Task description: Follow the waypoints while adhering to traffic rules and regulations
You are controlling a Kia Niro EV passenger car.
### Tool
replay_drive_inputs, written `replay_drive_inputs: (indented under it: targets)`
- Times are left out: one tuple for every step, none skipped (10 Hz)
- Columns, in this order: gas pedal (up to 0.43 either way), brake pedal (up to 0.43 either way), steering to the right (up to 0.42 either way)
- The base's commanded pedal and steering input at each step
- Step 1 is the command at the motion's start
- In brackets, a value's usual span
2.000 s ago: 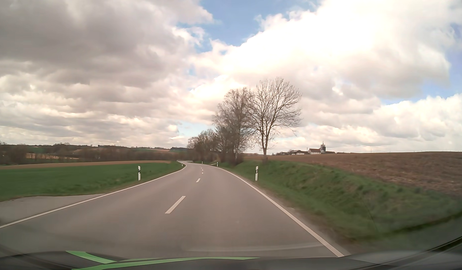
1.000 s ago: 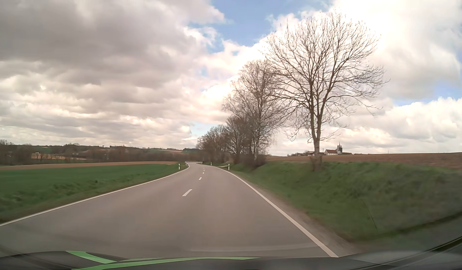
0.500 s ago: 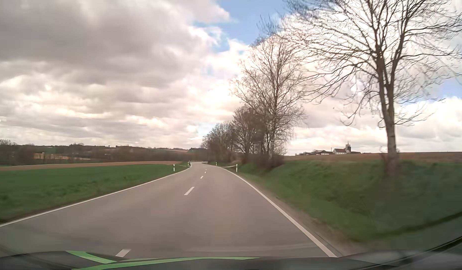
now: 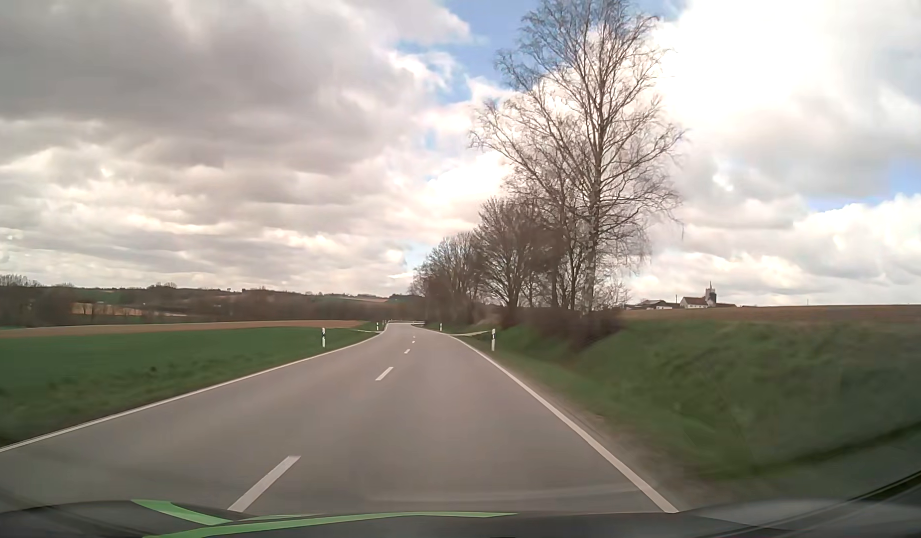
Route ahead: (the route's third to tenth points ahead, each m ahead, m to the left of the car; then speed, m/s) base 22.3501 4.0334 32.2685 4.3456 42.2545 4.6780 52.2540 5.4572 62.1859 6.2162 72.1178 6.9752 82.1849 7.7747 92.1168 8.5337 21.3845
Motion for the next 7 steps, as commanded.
replay_drive_inputs:
  targets:
    - [0.220, 0.000, -0.009]
    - [0.220, 0.000, -0.009]
    - [0.220, 0.000, -0.009]
    - [0.220, 0.000, -0.008]
    - [0.220, 0.000, -0.008]
    - [0.220, 0.000, -0.008]
    - [0.220, 0.000, -0.008]
